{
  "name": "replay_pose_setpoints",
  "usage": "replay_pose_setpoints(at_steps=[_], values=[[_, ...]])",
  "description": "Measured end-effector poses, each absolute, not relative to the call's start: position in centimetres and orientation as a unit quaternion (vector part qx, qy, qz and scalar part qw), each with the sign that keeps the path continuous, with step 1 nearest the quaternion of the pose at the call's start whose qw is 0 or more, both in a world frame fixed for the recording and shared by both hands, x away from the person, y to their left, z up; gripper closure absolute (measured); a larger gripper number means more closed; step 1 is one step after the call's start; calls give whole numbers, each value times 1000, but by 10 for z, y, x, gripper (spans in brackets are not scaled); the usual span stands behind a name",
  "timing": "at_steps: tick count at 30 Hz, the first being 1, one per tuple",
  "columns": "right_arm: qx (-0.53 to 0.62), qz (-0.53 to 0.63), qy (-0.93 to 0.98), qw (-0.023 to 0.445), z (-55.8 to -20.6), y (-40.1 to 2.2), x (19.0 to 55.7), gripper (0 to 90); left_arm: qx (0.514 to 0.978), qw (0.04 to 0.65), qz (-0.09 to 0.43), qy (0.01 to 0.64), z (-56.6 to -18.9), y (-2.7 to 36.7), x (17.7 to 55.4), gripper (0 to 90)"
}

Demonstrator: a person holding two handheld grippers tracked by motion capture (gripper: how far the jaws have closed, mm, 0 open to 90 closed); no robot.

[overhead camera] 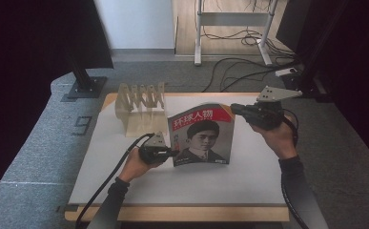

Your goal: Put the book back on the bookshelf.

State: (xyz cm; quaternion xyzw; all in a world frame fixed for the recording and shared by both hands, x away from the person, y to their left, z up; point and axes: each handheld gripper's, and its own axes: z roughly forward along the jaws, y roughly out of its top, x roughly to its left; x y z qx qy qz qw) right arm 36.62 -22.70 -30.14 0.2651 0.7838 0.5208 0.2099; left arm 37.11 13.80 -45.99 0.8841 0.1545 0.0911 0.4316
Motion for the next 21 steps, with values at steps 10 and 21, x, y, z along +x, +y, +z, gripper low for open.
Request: replay_pose_setpoints(at_steps=[10,21], values=[[258,521,786,212,-302,-231,360,861,878,448,79,146,-436,135,373,589],[251,524,785,214,-304,-232,357,858,871,461,105,134,-397,131,377,577]])
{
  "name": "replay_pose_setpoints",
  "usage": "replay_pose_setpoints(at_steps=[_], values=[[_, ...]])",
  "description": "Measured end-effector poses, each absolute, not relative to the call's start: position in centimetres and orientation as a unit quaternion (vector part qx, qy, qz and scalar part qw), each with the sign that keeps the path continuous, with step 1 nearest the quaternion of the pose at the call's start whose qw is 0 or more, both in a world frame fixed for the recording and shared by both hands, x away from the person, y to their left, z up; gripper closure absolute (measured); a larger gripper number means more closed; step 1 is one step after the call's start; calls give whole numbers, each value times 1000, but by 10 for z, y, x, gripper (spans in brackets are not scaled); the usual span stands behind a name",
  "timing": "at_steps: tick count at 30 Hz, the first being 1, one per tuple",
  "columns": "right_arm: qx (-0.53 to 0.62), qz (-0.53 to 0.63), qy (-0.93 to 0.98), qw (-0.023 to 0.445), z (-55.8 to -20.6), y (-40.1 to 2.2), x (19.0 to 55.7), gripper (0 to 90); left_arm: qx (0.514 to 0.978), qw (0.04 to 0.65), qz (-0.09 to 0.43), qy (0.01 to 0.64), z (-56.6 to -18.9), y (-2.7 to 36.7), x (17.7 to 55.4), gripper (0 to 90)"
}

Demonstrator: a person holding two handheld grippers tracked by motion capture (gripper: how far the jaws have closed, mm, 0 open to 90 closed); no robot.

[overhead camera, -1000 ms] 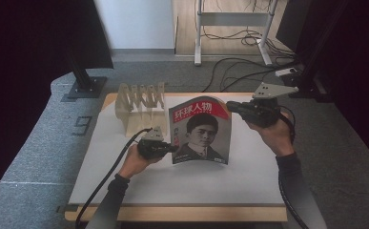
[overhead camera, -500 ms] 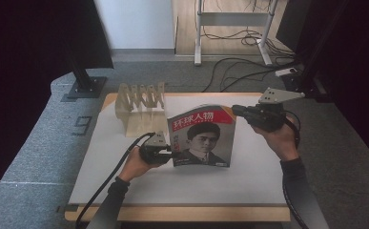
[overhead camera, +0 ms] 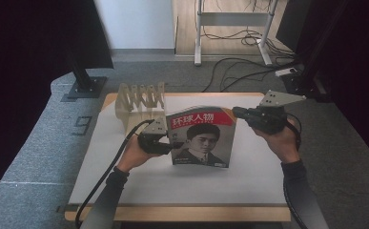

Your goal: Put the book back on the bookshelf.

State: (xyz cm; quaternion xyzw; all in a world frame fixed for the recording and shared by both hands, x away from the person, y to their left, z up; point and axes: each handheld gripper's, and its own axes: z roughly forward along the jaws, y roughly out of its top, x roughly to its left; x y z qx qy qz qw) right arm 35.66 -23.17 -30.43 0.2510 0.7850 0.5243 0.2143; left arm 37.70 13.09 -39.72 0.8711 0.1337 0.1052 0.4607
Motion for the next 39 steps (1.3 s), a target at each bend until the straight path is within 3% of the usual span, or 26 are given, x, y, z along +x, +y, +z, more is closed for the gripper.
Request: replay_pose_setpoints(at_steps=[8,12,13,18,21,23,24,25,26,28,29,39], values=[[249,523,786,217,-305,-232,356,855,862,475,112,135,-376,123,383,579],[249,524,785,217,-305,-232,356,854,865,465,127,142,-375,117,386,667],[249,524,785,217,-305,-232,355,852,865,463,131,145,-375,116,386,756],[253,516,787,224,-305,-232,354,839,863,468,126,146,-374,114,385,848],[258,515,786,227,-306,-234,354,810,863,471,114,143,-374,115,386,859],[268,512,783,232,-308,-237,353,758,863,472,114,141,-374,115,385,860],[277,509,780,235,-311,-240,352,676,863,472,114,140,-374,115,385,862],[277,509,780,235,-311,-240,352,676,863,472,114,140,-374,115,385,862],[289,509,775,239,-316,-245,351,591,862,474,112,142,-375,115,386,864],[295,506,774,241,-319,-247,350,554,861,475,116,142,-375,115,386,864],[305,501,772,246,-328,-251,349,485,860,477,116,142,-375,115,386,864],[338,479,771,248,-384,-264,347,219,852,483,127,155,-371,119,386,866]])
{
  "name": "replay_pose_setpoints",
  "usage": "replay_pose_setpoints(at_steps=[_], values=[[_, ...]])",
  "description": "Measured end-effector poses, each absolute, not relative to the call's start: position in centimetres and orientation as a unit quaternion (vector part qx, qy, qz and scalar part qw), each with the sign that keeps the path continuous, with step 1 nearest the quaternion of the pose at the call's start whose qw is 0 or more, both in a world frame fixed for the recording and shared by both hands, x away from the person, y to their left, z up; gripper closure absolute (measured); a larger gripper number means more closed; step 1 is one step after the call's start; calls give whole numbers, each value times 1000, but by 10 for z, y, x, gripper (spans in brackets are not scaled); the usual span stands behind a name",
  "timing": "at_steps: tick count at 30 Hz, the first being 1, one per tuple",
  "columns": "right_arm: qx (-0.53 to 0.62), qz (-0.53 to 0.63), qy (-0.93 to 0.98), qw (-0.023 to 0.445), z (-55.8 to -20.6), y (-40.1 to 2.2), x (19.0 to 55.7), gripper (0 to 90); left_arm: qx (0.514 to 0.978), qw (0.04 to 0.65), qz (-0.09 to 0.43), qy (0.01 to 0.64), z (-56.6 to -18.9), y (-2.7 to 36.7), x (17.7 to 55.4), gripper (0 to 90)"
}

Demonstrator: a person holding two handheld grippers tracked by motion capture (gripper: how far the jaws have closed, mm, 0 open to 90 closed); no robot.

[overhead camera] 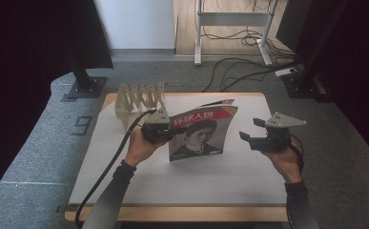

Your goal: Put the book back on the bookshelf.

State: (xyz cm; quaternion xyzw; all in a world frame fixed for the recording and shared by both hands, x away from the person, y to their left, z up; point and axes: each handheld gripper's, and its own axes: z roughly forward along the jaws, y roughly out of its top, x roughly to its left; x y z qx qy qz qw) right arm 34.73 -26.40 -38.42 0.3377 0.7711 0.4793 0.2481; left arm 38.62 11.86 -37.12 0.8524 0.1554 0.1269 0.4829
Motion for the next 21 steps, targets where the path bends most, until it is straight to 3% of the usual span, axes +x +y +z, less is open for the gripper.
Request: replay_pose_setpoints(at_steps=[7,21], values=[[361,464,772,243,-417,-264,348,142,848,485,127,170,-363,128,385,867],[391,433,781,221,-469,-264,340,127,847,476,127,198,-349,146,380,868]])
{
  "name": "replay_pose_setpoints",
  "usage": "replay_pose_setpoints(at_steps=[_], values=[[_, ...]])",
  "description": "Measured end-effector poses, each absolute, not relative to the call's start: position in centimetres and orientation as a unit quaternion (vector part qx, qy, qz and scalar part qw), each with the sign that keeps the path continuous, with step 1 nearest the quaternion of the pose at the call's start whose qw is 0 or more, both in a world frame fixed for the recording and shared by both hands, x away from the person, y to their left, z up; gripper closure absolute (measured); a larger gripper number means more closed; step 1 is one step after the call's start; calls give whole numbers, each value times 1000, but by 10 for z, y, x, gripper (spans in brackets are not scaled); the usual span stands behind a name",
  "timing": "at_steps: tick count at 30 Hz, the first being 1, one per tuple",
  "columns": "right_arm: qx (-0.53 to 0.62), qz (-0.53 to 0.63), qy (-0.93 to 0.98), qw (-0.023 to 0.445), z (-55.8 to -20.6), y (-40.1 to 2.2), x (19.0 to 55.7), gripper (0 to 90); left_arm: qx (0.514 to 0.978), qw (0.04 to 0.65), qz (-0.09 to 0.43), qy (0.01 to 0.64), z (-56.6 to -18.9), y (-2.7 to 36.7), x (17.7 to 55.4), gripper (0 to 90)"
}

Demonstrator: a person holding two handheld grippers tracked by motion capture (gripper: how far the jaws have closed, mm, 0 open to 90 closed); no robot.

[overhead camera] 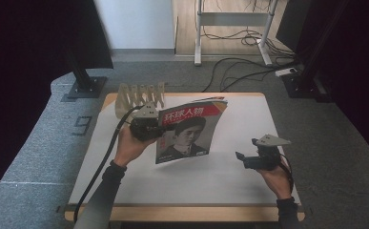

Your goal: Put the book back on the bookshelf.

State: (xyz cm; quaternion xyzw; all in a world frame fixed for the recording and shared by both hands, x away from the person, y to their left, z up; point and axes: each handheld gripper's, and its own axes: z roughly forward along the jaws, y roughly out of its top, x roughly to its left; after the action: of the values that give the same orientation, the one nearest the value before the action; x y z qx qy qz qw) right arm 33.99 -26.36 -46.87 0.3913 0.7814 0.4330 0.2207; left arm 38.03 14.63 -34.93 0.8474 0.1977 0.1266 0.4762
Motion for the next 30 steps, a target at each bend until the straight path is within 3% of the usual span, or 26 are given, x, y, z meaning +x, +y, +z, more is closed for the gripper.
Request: replay_pose_setpoints(at_steps=[14,30], values=[[422,397,789,206,-513,-268,337,126,834,471,155,242,-337,178,377,868],[431,368,801,193,-534,-268,340,113,806,480,181,296,-324,226,366,869]])
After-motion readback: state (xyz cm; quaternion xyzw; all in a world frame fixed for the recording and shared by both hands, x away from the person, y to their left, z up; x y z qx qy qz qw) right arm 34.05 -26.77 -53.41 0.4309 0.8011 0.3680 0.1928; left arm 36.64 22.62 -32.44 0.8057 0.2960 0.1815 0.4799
